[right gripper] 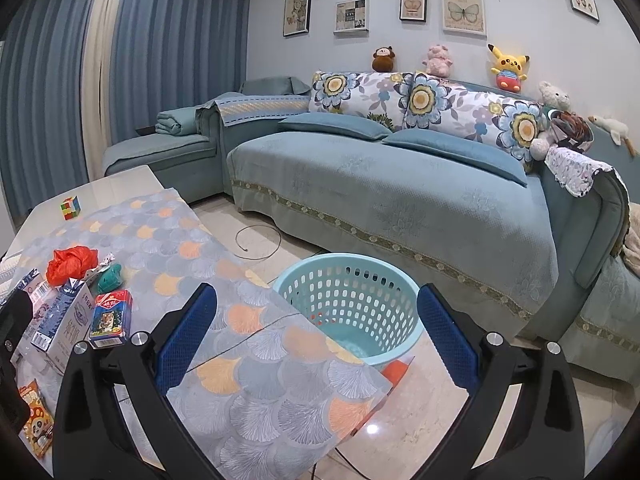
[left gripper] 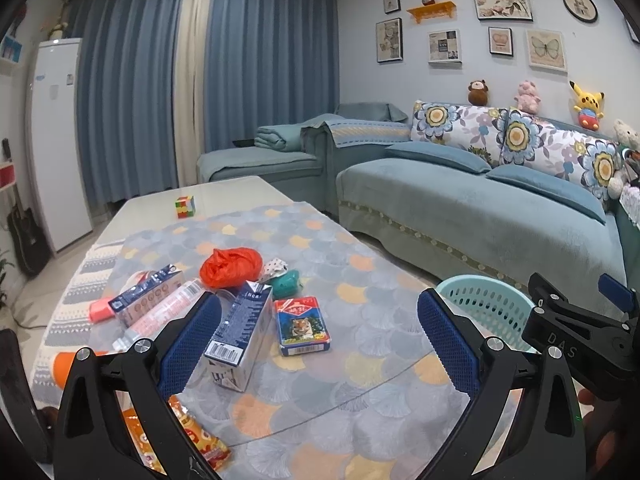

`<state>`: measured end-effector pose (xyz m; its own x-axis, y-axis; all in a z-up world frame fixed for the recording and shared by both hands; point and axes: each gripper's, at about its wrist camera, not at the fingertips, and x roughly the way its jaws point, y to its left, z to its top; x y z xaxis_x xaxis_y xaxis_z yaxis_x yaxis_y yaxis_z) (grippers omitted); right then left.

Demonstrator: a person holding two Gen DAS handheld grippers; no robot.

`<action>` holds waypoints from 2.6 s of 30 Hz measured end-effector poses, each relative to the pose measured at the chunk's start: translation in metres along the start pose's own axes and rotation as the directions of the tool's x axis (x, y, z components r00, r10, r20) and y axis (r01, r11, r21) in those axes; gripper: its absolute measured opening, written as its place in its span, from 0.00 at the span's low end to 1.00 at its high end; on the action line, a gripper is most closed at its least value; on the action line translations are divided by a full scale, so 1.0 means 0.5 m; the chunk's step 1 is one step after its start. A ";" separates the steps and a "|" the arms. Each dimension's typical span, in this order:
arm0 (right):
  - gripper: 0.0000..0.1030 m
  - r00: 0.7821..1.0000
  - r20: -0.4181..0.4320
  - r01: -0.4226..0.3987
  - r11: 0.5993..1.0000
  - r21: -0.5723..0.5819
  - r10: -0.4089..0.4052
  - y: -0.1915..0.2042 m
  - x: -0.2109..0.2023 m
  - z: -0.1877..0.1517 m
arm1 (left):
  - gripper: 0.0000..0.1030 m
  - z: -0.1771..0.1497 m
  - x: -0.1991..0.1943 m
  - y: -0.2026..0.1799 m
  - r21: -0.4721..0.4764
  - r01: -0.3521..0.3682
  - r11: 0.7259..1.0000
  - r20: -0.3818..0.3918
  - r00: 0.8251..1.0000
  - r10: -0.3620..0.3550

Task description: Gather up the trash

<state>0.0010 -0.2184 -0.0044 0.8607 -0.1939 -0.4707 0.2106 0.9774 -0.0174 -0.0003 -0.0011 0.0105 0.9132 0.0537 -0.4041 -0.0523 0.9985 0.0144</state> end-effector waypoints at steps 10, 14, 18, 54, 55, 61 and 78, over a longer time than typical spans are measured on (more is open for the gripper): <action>0.92 1.000 0.002 0.002 1.000 -0.001 -0.002 -0.002 -0.002 0.000 | 0.93 -0.009 -0.018 -0.003 -0.004 -0.007 1.000 0.019 1.000 0.007; 0.92 1.000 -0.001 0.000 1.000 0.001 0.000 -0.002 -0.002 0.000 | 0.93 -0.014 -0.028 -0.017 -0.002 -0.010 1.000 0.020 1.000 0.010; 0.92 1.000 -0.001 0.001 1.000 0.001 -0.001 -0.002 -0.003 -0.001 | 0.93 -0.013 -0.029 -0.021 -0.001 -0.008 1.000 0.022 1.000 0.008; 0.72 0.950 0.047 -0.296 0.937 -0.183 0.310 0.123 0.014 0.059 | 0.92 -0.033 -0.031 0.211 -0.287 -0.049 0.957 -0.066 0.997 0.031; 0.71 0.936 0.039 -0.335 0.922 -0.192 0.349 0.138 0.018 0.064 | 0.92 -0.037 -0.031 0.222 -0.288 -0.070 0.955 -0.074 0.996 0.050; 0.65 0.889 -0.041 -0.451 0.856 -0.253 0.456 0.233 0.059 0.068 | 0.90 -0.065 -0.009 0.289 -0.315 -0.155 0.936 -0.159 0.981 0.110; 0.54 0.817 -0.231 -0.575 0.774 -0.265 0.528 0.313 0.178 -0.001 | 0.67 -0.059 0.260 0.182 -0.119 0.052 0.991 -0.412 0.906 -0.097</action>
<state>0.1105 -0.0825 -0.0494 0.7073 0.3773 -0.5978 -0.4548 0.8903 0.0236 0.1017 0.0965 -0.0676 0.6654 -0.0517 -0.7447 -0.0526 0.9919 -0.1159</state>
